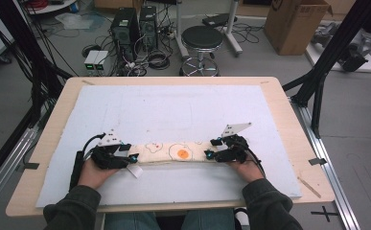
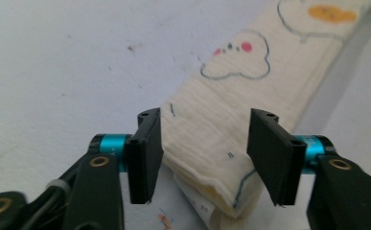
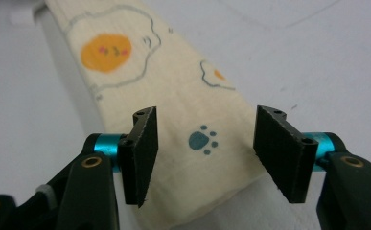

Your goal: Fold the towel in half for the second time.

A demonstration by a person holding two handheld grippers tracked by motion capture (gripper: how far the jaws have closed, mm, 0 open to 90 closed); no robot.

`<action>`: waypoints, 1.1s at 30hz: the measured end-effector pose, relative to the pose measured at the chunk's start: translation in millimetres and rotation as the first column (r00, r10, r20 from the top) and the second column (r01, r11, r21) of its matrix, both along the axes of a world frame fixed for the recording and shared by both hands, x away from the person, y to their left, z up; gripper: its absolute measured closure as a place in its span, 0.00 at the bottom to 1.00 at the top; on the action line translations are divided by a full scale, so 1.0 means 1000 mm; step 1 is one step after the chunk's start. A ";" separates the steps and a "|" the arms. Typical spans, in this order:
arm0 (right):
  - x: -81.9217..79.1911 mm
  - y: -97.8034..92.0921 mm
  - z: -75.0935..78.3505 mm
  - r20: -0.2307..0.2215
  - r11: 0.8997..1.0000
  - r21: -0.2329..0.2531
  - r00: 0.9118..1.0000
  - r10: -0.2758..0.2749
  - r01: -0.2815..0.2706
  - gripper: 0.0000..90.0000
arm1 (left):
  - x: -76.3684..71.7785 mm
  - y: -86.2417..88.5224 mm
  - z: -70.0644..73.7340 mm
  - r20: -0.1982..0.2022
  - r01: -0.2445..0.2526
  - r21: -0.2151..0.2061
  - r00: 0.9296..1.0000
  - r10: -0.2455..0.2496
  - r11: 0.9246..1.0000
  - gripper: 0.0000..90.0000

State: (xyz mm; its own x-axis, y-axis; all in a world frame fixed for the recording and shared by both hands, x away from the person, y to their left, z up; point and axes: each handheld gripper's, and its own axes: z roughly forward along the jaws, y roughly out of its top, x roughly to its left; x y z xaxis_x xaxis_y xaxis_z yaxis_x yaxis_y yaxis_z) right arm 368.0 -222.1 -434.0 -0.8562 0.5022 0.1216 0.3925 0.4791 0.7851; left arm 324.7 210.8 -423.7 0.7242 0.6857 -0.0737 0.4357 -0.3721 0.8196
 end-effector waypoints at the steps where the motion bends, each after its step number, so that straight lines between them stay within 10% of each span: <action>1: 0.001 -0.002 0.004 -0.001 1.000 0.011 1.000 -0.012 0.012 0.46 | 0.002 0.003 0.003 0.004 -0.009 -0.019 1.000 0.009 1.000 0.48; 8: 0.026 -0.014 0.007 -0.084 0.994 -0.013 0.991 -0.108 0.107 0.58 | 0.021 0.007 -0.002 -0.075 -0.063 -0.006 0.995 0.063 0.998 0.48; 14: 0.031 -0.004 -0.003 -0.128 0.994 -0.072 0.988 -0.090 0.082 0.69 | 0.031 0.005 -0.014 -0.177 -0.053 0.027 0.983 0.057 0.998 0.58; 23: 0.032 -0.002 -0.004 -0.156 0.997 -0.062 0.987 -0.048 0.038 0.94 | 0.028 -0.001 -0.013 -0.144 0.017 0.046 0.990 -0.010 0.999 0.90; 33: 0.039 -0.005 0.014 -0.110 0.994 -0.079 0.990 -0.085 0.076 0.95 | 0.035 -0.003 -0.003 -0.082 -0.056 0.044 0.995 0.060 0.997 0.93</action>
State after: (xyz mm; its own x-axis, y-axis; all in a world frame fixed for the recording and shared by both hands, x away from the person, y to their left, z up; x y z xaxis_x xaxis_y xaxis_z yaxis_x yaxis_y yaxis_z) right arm 407.4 -226.6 -419.7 -0.7955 0.5800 0.1753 0.5165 0.4978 0.6967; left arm 359.6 208.1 -426.9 0.6755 0.7301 -0.1029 0.5237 -0.3769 0.7640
